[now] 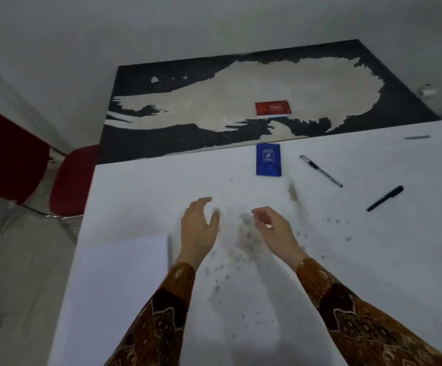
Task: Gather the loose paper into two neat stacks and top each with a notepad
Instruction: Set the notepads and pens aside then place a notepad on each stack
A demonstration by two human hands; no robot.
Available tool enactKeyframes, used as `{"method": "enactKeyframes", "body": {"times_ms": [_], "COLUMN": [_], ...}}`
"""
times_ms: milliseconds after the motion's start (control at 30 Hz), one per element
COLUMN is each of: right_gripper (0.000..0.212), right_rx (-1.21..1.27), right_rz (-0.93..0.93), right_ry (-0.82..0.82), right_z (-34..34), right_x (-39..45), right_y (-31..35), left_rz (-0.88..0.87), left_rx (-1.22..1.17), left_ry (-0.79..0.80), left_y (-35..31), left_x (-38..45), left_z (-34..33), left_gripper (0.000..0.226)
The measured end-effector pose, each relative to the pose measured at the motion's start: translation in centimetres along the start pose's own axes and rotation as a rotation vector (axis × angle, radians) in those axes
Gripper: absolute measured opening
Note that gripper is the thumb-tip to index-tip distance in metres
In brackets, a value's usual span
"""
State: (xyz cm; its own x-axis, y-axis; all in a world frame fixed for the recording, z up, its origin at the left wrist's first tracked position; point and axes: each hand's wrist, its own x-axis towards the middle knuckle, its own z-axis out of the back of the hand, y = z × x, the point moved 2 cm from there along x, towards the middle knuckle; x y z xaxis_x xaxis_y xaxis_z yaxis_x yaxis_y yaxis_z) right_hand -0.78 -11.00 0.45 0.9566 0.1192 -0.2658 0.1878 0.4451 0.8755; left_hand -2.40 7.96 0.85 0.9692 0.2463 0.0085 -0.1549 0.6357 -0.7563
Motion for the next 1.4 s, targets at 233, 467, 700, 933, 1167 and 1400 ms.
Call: {"method": "enactKeyframes", "body": {"times_ms": [233,467,700,933,1167,1400], "right_gripper": [0.014,0.019,0.031,0.073,0.083,0.017], "right_rx": [-0.075,-0.258,-0.433,-0.783,-0.78,0.0], "right_rz": [0.01,0.058,0.263,0.184,0.0,0.034], "right_ry": [0.02,0.062,-0.002,0.081,0.049,-0.051], "right_z": [10.9,16.5,17.5,16.2,17.2,19.3], "right_x": [8.8,18.6,35.3,46.2,45.8,37.9], "right_y": [-3.3,-3.6,-0.6,1.1,0.8,0.8], "left_rz": [0.063,-0.02,-0.165,-0.16,-0.174,0.258], "left_rx": [0.08,0.4,0.788,0.956,0.918,-0.097], "left_ry": [0.126,0.307,0.53,0.571,0.555,0.257], "left_y": [-6.4,-8.5,-9.0,-9.8,-10.1,-8.9], "left_x": [11.1,19.3,24.0,26.1,26.3,22.9], "left_z": [-10.3,-15.1,-16.5,-17.1,-16.9,-14.1], "left_gripper": [0.048,0.079,0.098,0.102,0.101,0.038]}}
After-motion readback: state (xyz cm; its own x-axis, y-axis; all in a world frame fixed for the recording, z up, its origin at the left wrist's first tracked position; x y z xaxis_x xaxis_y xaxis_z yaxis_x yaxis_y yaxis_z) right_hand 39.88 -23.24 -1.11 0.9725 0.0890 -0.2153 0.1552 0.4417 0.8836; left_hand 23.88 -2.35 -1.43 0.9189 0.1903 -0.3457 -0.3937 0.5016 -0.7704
